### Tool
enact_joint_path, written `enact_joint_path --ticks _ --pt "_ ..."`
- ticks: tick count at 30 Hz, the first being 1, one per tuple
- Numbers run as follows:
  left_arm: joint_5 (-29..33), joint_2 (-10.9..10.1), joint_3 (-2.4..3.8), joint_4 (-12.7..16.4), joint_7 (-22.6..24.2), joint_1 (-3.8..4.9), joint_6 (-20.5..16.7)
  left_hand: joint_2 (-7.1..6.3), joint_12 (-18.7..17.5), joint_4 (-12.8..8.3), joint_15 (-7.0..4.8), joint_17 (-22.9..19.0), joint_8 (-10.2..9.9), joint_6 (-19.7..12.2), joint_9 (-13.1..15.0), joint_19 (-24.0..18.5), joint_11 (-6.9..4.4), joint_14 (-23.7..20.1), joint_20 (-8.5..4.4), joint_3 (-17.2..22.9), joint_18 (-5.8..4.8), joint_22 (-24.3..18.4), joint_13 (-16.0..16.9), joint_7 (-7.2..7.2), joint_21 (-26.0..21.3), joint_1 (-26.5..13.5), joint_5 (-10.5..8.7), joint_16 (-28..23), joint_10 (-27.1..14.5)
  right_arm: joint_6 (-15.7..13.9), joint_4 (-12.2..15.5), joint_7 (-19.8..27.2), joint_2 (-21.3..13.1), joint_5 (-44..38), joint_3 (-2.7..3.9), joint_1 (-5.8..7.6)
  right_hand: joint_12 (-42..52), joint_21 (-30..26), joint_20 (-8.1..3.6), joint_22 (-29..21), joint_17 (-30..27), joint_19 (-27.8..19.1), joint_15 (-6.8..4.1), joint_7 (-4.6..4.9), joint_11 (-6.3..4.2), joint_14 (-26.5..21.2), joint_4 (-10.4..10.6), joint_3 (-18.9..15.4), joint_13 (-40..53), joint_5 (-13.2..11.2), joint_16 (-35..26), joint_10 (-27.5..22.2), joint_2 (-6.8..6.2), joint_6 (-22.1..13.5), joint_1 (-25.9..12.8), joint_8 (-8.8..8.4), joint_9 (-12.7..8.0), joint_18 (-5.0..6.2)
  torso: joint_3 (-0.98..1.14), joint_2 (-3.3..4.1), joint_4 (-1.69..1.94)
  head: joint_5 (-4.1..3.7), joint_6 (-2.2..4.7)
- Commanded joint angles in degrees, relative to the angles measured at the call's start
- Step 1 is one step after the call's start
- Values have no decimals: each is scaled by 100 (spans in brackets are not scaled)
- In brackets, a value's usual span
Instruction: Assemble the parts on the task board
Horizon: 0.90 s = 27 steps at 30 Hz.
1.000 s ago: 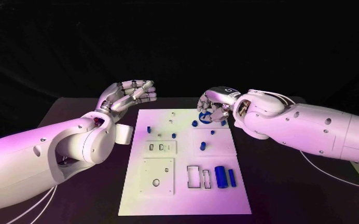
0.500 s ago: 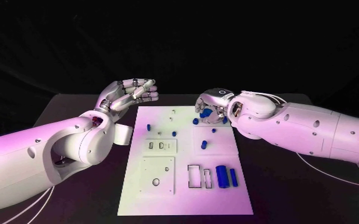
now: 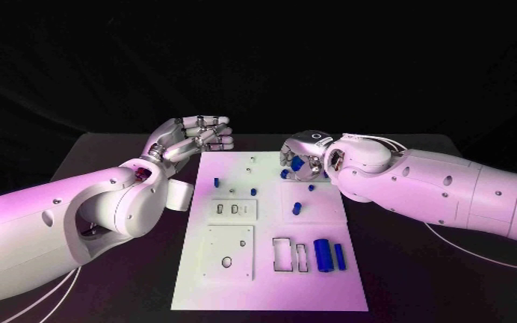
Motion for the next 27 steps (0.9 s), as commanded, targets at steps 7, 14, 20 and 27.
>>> enact_joint_path --ticks 7,14,20,27 --pt "13 26 5 14 -232 13 499 -333 15 -296 20 79 202 -119 55 34 -11 15 -14 1008 83 -20 -3 175 50 -633 -75 65 48 78 -23 -30 59 -82 1 -9 29 257 19 287 96 -3 31 24 -19 179 20 196 32 -22 151 18 85 71 103 -29 37 -105 14 42 13 8 25" --pt "13 37 5 -4 -267 14 538 -368 16 -345 22 91 226 -150 64 30 -8 11 -12 1087 83 -24 -2 181 52 -731 -76 74 48 130 -54 -35 84 -53 1 -10 46 498 12 595 201 31 22 2 -39 198 47 413 49 -156 283 128 119 125 111 -18 81 -137 15 61 23 10 21" --pt "13 43 4 -22 -294 15 548 -375 17 -360 22 95 236 -155 67 30 -8 11 -12 1109 84 -25 -2 181 53 -758 -77 77 48 175 -66 -36 93 -49 1 -19 46 531 11 637 218 36 20 -1 -43 201 52 439 51 -161 303 140 113 132 105 -15 89 -142 18 82 29 2 18" --pt "13 44 4 -29 -308 18 556 -383 18 -381 22 98 245 -161 71 30 -9 10 -12 1134 84 -26 -1 180 54 -776 -77 80 49 201 -78 -35 105 -48 1 -26 48 639 8 777 248 34 13 -14 -55 204 93 549 57 -283 362 195 123 157 80 -2 129 -154 21 100 7 26 22"
